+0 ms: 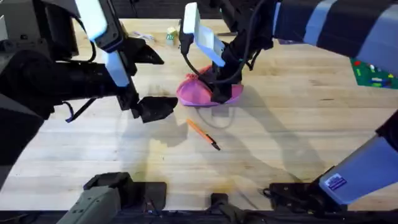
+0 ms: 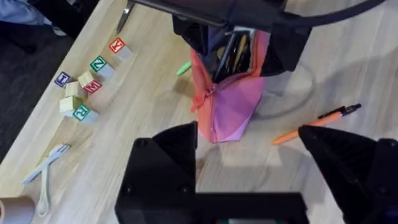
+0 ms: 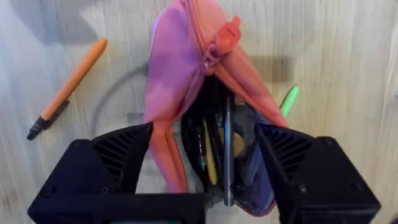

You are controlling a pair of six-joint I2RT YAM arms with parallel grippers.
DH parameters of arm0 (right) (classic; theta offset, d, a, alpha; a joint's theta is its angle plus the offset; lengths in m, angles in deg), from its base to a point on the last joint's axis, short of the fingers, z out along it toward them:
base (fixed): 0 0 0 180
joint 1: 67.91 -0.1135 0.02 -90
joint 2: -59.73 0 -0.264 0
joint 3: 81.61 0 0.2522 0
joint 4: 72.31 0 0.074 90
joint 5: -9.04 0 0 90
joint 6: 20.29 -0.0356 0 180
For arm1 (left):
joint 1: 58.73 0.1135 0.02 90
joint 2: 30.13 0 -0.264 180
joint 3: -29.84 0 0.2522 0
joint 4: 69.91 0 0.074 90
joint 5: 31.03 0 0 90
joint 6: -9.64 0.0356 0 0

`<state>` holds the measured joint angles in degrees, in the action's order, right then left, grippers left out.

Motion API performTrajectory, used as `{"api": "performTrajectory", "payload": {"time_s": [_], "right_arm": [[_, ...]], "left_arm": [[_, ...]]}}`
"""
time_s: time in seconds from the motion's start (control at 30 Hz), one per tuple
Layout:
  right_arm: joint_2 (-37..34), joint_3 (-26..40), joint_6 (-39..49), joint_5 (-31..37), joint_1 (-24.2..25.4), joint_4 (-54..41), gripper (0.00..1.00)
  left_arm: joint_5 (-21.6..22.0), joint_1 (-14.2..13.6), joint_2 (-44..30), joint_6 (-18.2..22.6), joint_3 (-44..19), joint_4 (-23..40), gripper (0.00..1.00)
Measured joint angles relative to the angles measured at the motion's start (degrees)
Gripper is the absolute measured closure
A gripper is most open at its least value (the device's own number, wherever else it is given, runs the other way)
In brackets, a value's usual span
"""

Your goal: Unzip the bag, pick up the pens from the table one at a time and place them inside, then zip the bag closed.

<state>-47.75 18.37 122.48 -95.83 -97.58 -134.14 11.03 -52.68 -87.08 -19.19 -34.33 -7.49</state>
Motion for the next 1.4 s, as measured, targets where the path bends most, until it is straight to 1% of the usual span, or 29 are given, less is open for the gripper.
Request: {"api": "performTrajectory", "payload": {"time_s": [0.2, 0.57, 0.77, 0.9, 1.1, 1.4], "right_arm": [[1.50, 0.00, -3.47, -0.02, 0.00, -0.28, 0.004], [11.50, 0.00, -9.57, -0.03, 0.00, -0.26, 0.004], [14.96, 0.00, -13.89, -0.07, 0.14, 0.98, 0.004], [15.50, 0.02, -19.79, -0.28, 1.23, 3.56, 0.004], [15.47, 0.02, -28.99, -0.44, 4.41, 6.91, 0.003], [15.48, 0.02, -33.33, -0.44, 7.46, 10.06, 0.004]], "left_arm": [[0.00, 0.00, 0.00, 0.00, 0.00, 0.02, 0.007], [0.00, 0.00, 0.00, 0.00, -0.01, 0.00, 0.008], [0.00, 0.00, 0.00, 0.00, 0.00, 0.01, 0.008], [0.00, 0.00, 0.00, 0.00, -0.01, 0.00, 0.008], [0.00, 0.00, 0.00, 0.00, -0.02, 0.00, 0.008], [0.00, 0.00, 0.00, -0.02, 0.00, 0.00, 0.008]]}}
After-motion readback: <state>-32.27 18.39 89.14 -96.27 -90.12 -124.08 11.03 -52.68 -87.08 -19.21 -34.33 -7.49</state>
